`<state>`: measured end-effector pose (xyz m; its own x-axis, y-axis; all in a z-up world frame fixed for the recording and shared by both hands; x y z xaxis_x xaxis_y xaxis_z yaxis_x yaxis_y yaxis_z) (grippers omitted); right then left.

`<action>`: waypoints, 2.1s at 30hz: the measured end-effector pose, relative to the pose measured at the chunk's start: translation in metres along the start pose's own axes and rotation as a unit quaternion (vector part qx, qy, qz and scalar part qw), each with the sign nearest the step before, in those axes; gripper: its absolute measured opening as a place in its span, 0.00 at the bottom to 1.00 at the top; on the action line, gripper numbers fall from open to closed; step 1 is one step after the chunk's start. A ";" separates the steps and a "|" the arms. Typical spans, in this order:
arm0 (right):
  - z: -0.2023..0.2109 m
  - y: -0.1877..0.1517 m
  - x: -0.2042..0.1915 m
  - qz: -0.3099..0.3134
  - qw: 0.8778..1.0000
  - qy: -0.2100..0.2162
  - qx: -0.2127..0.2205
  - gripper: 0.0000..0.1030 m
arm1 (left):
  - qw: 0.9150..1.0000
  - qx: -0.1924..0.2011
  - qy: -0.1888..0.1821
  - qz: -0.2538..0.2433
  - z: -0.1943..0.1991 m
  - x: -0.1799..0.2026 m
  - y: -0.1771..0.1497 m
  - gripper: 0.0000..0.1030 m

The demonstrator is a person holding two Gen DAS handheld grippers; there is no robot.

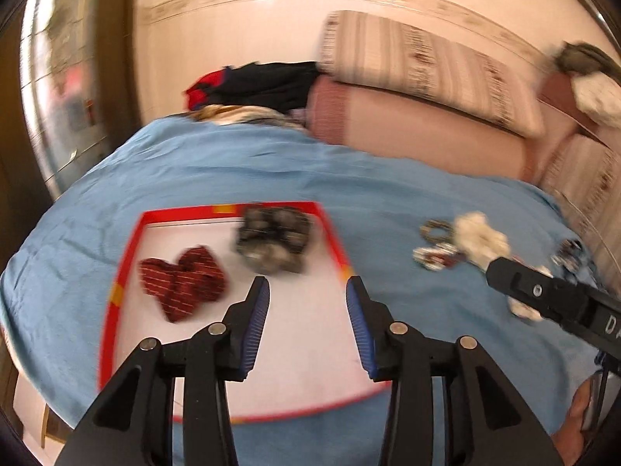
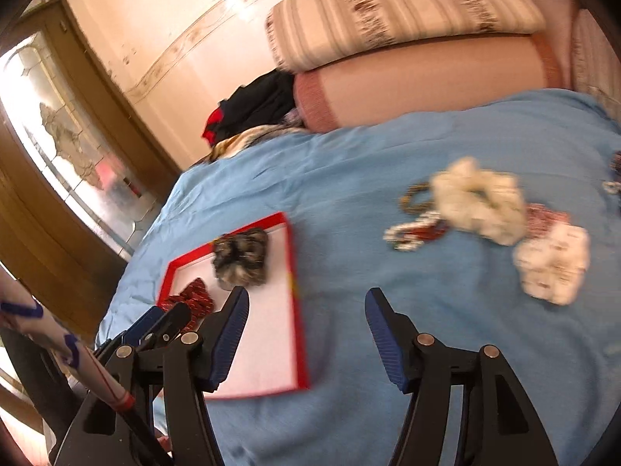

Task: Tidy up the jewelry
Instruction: 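Grasp the white scrunchie with red dots with the left tool, then grasp the red gingham scrunchie with the right tool while left tool holds its scrunchie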

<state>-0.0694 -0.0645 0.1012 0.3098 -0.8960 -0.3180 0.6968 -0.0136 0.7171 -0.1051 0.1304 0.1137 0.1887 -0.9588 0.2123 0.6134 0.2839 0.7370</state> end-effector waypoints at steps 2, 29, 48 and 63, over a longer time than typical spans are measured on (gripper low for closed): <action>0.023 -0.007 0.022 -0.010 1.000 -0.017 0.012 0.65 | 1.000 -0.005 -0.015 -0.012 0.007 0.021 -0.010 0.40; 0.150 -0.024 0.210 -0.137 0.974 -0.162 0.081 0.65 | 0.973 -0.053 -0.155 -0.160 0.012 0.218 -0.036 0.62; 0.053 -0.013 0.306 -0.220 0.967 -0.127 0.020 0.65 | 0.962 -0.136 -0.150 -0.184 -0.144 0.293 -0.078 0.52; 0.032 0.007 0.285 -0.214 0.971 -0.108 0.022 0.65 | 0.976 -0.078 -0.168 -0.115 -0.063 0.256 -0.022 0.11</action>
<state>0.0026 -0.3341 0.0356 -0.1481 -0.8761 -0.4588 0.7017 -0.4200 0.5755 -0.0221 -0.1208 0.1115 -0.2136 -0.9386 0.2711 0.7241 0.0342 0.6889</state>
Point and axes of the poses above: each gripper's, at about its wrist camera, not at the fingertips, and z roughly against the way its jaws point, x to its right, y to its top, the point moved 2 cm from there along -z, roughly the way its jaws point, and after that the axes turned 11 degrees about z, right-handed, at the moved point
